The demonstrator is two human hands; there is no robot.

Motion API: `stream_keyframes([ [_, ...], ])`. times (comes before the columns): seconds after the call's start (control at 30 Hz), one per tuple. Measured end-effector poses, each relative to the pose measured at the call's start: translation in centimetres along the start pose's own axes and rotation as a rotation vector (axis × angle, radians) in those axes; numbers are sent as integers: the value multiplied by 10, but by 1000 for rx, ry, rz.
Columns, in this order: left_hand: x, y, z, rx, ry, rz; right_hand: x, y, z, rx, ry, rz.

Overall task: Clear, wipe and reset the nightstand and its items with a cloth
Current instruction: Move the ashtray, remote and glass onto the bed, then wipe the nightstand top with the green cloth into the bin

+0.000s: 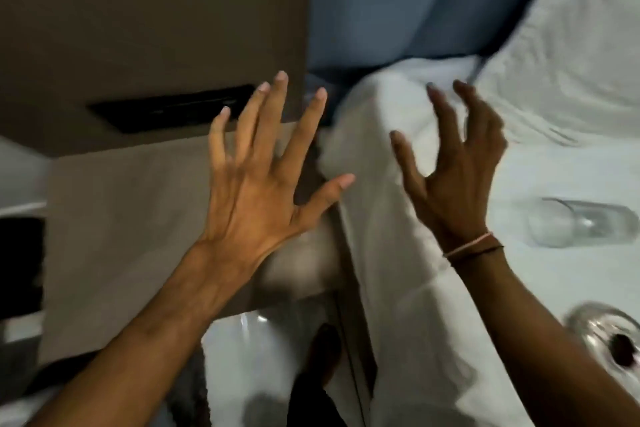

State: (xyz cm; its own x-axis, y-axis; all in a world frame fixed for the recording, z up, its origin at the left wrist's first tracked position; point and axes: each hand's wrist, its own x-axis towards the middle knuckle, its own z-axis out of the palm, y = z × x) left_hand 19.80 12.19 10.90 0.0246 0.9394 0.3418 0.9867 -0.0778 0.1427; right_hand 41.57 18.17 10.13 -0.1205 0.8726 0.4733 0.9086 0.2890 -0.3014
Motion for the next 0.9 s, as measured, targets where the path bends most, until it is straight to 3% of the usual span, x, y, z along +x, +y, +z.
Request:
stream_keyframes([
  [0.13,-76,-89,-57,133,-18,-265,-17,-129,44,72,-284,-221],
  [0.3,-229,-170,-145,242,-35,-639,-88,-292,60,261,-428,-535],
  [0.43,-352,-190,-205,287,-51,-919,-167,-394,44,382,-515,-779],
  [0.6,-496,-188,-263,312,-17,-1255,-282,-488,9,727,-701,-1029],
  [0.77,-585,-177,-273,91,-83,-1558,-362,-550,-4,768,-1046,-1018],
  [0.9,-617,-166,-253,-153,-118,-1658,-393,-581,3,565,-1074,-1008],
])
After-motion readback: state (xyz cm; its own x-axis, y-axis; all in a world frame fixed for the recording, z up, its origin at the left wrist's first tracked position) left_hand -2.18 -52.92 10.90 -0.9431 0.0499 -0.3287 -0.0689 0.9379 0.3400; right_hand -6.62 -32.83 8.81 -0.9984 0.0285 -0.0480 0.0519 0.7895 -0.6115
